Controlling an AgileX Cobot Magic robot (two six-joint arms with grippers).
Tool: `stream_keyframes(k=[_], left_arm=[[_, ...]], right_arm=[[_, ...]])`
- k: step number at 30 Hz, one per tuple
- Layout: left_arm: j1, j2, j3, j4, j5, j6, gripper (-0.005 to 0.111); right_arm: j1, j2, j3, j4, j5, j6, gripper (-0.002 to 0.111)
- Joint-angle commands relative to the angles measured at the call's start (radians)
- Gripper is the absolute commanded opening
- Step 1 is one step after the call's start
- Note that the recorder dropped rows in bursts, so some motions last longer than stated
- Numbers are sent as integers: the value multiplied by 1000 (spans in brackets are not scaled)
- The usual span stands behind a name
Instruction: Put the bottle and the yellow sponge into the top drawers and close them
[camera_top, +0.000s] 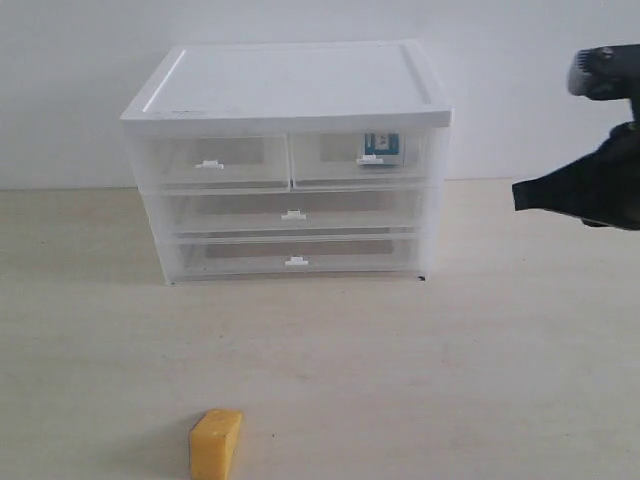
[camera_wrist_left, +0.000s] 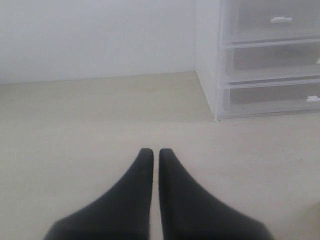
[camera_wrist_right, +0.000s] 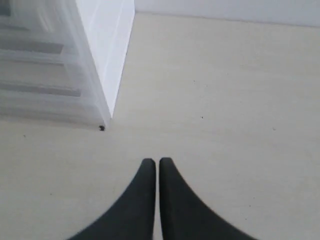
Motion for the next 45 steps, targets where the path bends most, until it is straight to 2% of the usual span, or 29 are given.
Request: stream_keyframes(k=[1, 16, 20, 24, 29, 32, 36, 45], left_arm=[[3, -3, 4, 4, -8, 4, 4], [3, -3, 4, 4, -8, 4, 4], [3, -3, 4, 4, -8, 4, 4], [3, -3, 4, 4, -8, 4, 4], [3, -3, 4, -2, -43, 4, 4], [3, -3, 4, -26, -99, 3, 4], [3, -3, 4, -144, -191, -66, 4], [3, -3, 4, -175, -404, -112, 4]], right_arm=[[-47, -97, 140, 9, -211, 74, 0], [-48, -487, 634, 21, -642, 49, 0], [-48, -647, 735, 24, -661, 30, 0], [-48, -816, 814, 25, -617, 26, 0], [-48, -1046, 814, 25, -363, 29, 0], [-47, -1162, 814, 32, -274, 55, 0], [-47, -1293, 814, 36, -215, 59, 0], [-47, -1319, 814, 38, -175, 59, 0]])
